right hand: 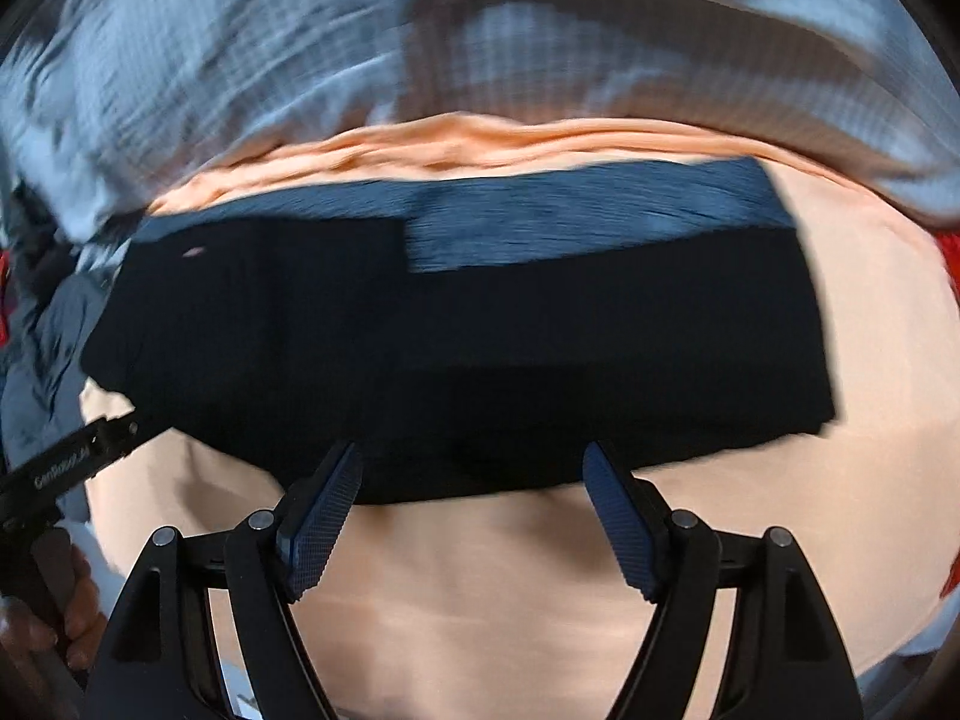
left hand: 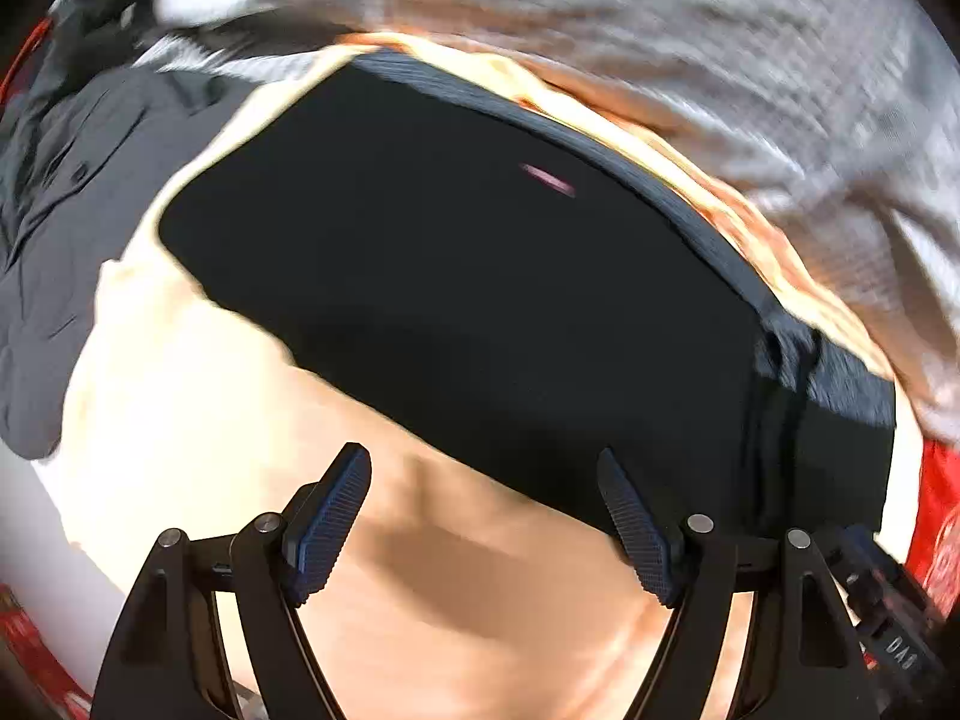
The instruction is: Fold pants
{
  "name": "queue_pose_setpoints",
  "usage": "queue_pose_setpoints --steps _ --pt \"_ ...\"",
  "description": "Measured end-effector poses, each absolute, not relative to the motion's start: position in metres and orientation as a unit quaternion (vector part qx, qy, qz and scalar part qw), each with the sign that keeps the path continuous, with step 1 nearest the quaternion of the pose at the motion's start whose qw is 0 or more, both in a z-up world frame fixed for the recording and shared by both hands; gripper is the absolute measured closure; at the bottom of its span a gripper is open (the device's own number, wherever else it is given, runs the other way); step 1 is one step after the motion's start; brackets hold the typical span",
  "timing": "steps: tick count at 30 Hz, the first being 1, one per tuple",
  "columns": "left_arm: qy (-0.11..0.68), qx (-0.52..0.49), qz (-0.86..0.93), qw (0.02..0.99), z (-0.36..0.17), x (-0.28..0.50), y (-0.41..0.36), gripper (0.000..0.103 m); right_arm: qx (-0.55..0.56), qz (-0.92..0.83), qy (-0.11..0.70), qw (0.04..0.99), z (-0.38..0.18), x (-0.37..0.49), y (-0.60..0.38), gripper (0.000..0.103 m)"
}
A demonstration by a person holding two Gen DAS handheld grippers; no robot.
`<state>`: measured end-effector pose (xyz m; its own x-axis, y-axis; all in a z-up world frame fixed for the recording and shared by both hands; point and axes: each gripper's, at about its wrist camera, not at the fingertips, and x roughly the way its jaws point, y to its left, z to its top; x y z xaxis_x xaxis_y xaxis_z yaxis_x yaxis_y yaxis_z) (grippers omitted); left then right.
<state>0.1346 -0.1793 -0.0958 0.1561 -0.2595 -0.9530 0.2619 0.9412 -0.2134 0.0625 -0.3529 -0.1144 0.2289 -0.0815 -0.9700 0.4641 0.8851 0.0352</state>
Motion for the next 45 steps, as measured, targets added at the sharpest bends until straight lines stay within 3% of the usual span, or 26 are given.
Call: queue_pose_setpoints --steps 13,19,34,36,38,39,42,45 --pt "0.632 -0.095 -0.128 0.758 -0.122 0.182 -0.109 0.024 0.144 -0.107 0.606 0.775 -0.147 0.144 -0.283 0.023" --pt "0.640 -0.160 -0.161 0.734 -0.141 0.196 -0.099 0.024 0.205 -0.093 0.648 0.727 -0.200 0.152 -0.292 0.024" --pt "0.592 -0.306 -0.266 0.696 -0.163 0.215 -0.092 0.023 0.164 -0.075 0.637 0.749 -0.209 0.156 -0.274 0.015" --pt "0.590 -0.299 -0.270 0.700 -0.165 0.216 -0.095 0.018 0.165 -0.074 0.636 0.750 -0.211 0.157 -0.272 0.015" --pt "0.583 -0.301 -0.279 0.701 -0.164 0.216 -0.103 0.003 0.164 -0.074 0.635 0.752 -0.210 0.156 -0.273 0.015" --pt "0.583 -0.296 -0.275 0.705 -0.163 0.215 -0.108 0.002 0.163 -0.074 0.634 0.752 -0.210 0.157 -0.272 0.015" --pt "0.584 -0.266 -0.243 0.727 -0.158 0.214 -0.122 0.002 0.165 -0.073 0.632 0.754 -0.209 0.154 -0.273 0.015" --pt "0.588 -0.236 -0.207 0.745 -0.152 0.211 -0.124 0.022 0.174 -0.072 0.630 0.754 -0.203 0.146 -0.281 0.022"
